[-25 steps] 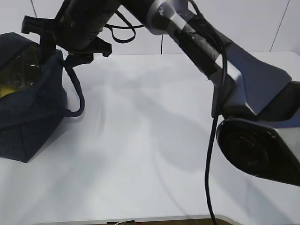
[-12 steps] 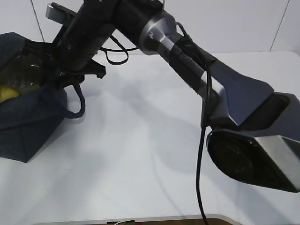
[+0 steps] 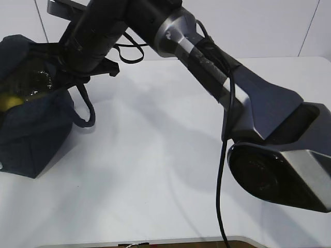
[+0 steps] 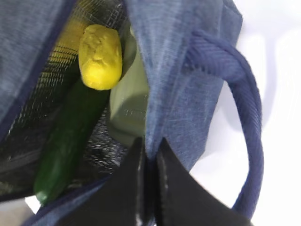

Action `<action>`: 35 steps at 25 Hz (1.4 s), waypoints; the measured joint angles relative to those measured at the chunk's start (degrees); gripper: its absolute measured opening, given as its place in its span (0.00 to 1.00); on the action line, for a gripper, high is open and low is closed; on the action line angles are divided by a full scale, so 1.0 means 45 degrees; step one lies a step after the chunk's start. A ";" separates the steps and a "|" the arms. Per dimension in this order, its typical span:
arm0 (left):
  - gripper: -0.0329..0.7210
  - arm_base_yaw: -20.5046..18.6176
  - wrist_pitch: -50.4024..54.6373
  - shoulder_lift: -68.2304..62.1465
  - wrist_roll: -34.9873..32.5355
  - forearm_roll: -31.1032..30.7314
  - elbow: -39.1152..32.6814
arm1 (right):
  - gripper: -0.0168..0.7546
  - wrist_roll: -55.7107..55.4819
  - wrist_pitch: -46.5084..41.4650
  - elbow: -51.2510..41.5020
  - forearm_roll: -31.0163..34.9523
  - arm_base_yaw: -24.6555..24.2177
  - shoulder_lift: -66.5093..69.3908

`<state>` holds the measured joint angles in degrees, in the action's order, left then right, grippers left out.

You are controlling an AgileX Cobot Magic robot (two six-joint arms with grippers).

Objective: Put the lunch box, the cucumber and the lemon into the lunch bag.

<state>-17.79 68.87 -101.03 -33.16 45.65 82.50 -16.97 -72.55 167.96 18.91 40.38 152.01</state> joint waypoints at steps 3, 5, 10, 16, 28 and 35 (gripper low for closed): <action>0.03 0.0653 0.0000 0.0000 -0.0075 0.0094 0.0000 | 0.04 0.0553 -0.0059 0.0000 -0.0204 0.0000 -0.0031; 0.03 0.1211 -0.0024 0.0028 -0.0130 0.0094 0.0000 | 0.04 0.0814 -0.0177 0.0000 -0.0471 0.0000 -0.0172; 0.03 0.1955 -0.0637 0.0655 -0.0182 0.0012 0.0000 | 0.04 0.1448 -0.0384 0.0000 -0.1036 -0.0024 -0.0678; 0.03 0.2047 -0.0632 0.0942 0.0046 0.0012 0.0000 | 0.04 0.1630 -0.0405 0.0021 -0.1269 -0.0024 -0.0973; 0.03 0.3001 -0.1204 0.1239 0.0506 -0.0166 0.0000 | 0.03 0.2825 -0.0508 -0.3863 -0.3461 -0.0024 -0.4370; 0.03 0.4131 -0.1651 0.1239 0.0736 -0.0168 0.0000 | 0.03 0.3356 -0.0399 -0.7133 -0.5050 -0.0024 -0.6034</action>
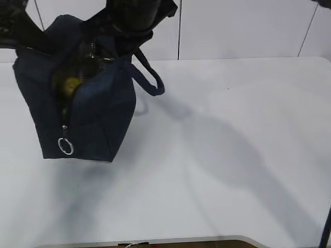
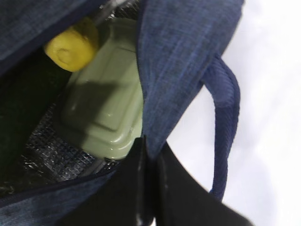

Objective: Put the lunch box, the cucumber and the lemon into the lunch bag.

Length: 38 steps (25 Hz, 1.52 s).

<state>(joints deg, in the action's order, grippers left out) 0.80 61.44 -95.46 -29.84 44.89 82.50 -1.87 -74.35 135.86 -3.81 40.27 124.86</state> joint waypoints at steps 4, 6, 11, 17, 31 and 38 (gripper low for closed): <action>0.03 0.1108 -0.0804 0.0000 0.0275 -0.0023 0.0000 | 0.03 0.0140 0.0000 -0.1104 -0.0799 -0.0047 -0.0702; 0.03 0.1552 -0.1149 0.0000 0.0335 -0.0087 0.0000 | 0.03 0.0194 0.0027 -0.1575 -0.0966 -0.0168 -0.1085; 0.03 0.2556 -0.2237 0.0000 0.0747 -0.0413 -0.0388 | 0.03 0.0290 0.0157 -0.3346 -0.0998 -0.0561 -0.2206; 0.03 0.3692 -0.3695 0.0000 0.0890 -0.0337 -0.1772 | 0.03 0.0415 0.1037 -0.6586 -0.0967 -0.1141 -0.3793; 0.03 0.6336 -0.8141 0.0026 0.0890 0.0077 -0.3641 | 0.03 0.1569 0.5906 -1.1888 0.0189 -0.2483 -0.6095; 0.02 0.6488 -0.9005 0.0053 0.0890 0.0356 -0.3916 | 0.03 0.3119 0.7007 -1.1938 0.1156 -0.2483 -0.6095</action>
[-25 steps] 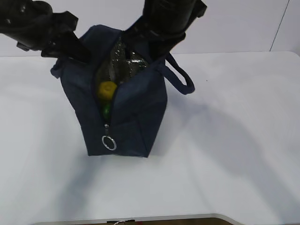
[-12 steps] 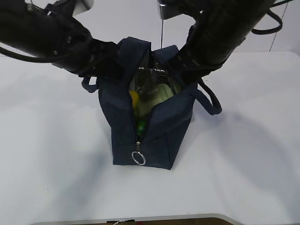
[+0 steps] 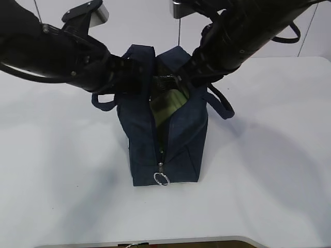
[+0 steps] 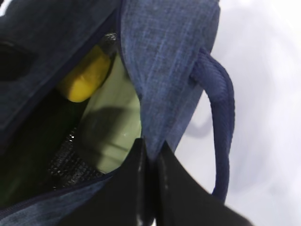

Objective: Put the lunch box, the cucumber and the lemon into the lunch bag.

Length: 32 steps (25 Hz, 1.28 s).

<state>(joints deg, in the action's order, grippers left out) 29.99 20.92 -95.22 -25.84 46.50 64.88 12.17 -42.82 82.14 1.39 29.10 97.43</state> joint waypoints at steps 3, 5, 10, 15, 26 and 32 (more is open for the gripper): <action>0.02 0.0000 -0.0118 0.0000 0.0000 0.0000 0.0000 | 0.03 0.0140 0.0110 0.0000 0.0088 0.0000 0.0082; 0.02 0.0021 -0.0174 0.0000 0.0000 0.0000 0.0000 | 0.03 0.0139 0.0192 0.0000 0.0134 0.0000 0.0153; 0.02 0.0021 -0.0223 0.0000 0.0018 -0.0076 0.0000 | 0.04 0.0139 0.0222 0.0000 0.0156 0.0000 0.0161; 0.02 0.0021 -0.0248 0.0000 0.0018 -0.0103 0.0000 | 0.20 0.0157 -0.0103 0.0521 0.0235 0.0000 0.0227; 0.02 0.0021 -0.0453 0.0000 0.0018 -0.0200 0.0000 | 0.57 0.1598 -0.3288 0.2826 0.2241 0.0000 -0.0077; 0.02 0.0021 -0.0563 0.0000 0.0018 -0.0230 0.0000 | 0.57 0.3075 -0.4241 0.2200 0.3977 0.0000 -0.1453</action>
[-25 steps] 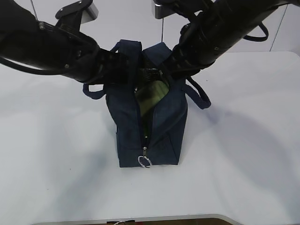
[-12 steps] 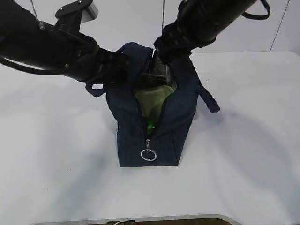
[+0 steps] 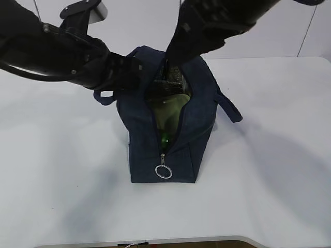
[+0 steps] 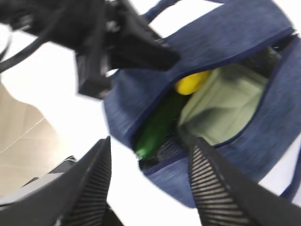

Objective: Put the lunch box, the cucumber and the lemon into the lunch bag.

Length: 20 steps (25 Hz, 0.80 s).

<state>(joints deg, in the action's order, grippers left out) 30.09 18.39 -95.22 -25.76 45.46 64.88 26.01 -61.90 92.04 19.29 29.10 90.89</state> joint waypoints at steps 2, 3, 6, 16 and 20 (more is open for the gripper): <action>0.02 0.0000 -0.0033 0.0000 0.0000 0.0000 0.0000 | 0.57 0.0496 0.0024 -0.0670 0.0415 0.0000 -0.0422; 0.02 0.0000 -0.0033 0.0000 0.0000 0.0000 0.0000 | 0.58 0.0754 0.0055 -0.1080 0.0631 0.0000 -0.0665; 0.02 0.0000 -0.0054 0.0000 0.0000 0.0000 0.0000 | 0.58 0.1270 0.0385 -0.2406 0.1131 0.0000 -0.1271; 0.02 0.0000 -0.0054 0.0000 0.0000 0.0000 0.0000 | 0.58 0.3659 0.2463 -0.6881 0.3317 0.0000 -0.2739; 0.02 0.0000 -0.0063 0.0000 0.0000 0.0000 0.0000 | 0.58 0.5764 0.3012 -0.8346 0.4962 0.0000 -0.2829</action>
<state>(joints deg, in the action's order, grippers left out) 30.09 18.10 -95.22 -25.76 45.46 64.88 51.95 -48.35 54.48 41.62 29.10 78.17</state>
